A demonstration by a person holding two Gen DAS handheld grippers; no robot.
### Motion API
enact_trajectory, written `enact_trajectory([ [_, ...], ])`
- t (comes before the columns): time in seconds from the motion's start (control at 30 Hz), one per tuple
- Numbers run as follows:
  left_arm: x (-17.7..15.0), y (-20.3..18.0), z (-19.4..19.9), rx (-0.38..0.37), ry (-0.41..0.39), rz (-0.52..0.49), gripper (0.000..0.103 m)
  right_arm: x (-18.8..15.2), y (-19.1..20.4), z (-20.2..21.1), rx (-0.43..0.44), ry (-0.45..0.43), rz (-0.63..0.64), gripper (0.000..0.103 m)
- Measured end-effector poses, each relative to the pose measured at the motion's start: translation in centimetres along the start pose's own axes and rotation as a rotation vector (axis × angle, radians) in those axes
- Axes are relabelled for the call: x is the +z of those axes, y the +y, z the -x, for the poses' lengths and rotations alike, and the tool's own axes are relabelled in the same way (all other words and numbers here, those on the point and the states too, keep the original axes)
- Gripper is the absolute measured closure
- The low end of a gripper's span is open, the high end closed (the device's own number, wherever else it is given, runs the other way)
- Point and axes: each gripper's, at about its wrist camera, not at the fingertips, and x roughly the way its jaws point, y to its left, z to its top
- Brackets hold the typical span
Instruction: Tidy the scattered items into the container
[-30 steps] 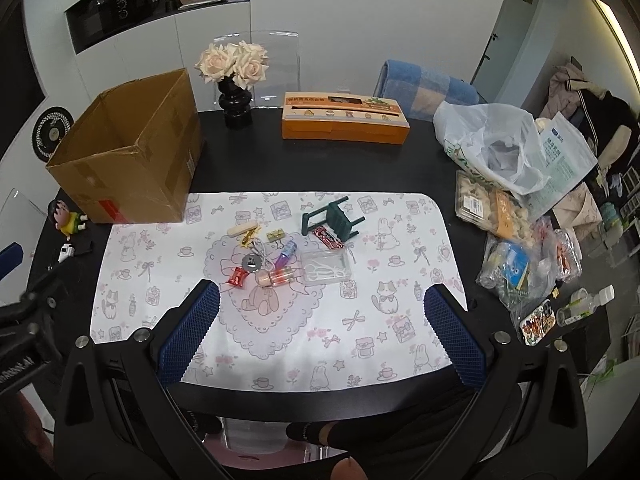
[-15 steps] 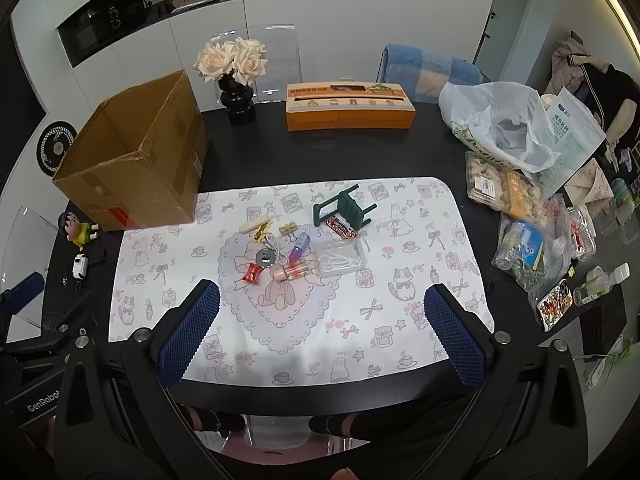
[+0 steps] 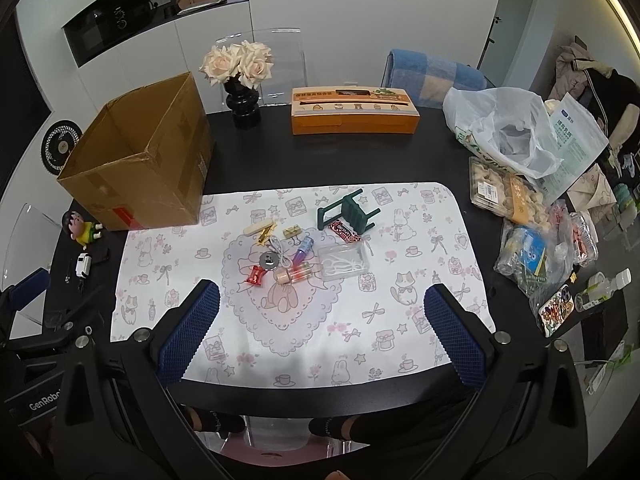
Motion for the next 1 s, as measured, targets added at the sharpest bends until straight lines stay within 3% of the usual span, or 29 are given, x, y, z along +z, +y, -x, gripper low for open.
enact_trajectory([
  [1.0,-0.1,0.4,0.2,-0.003,-0.017,0.011,0.000,-0.2,-0.5,0.1,0.024,0.004,0.028,0.000],
])
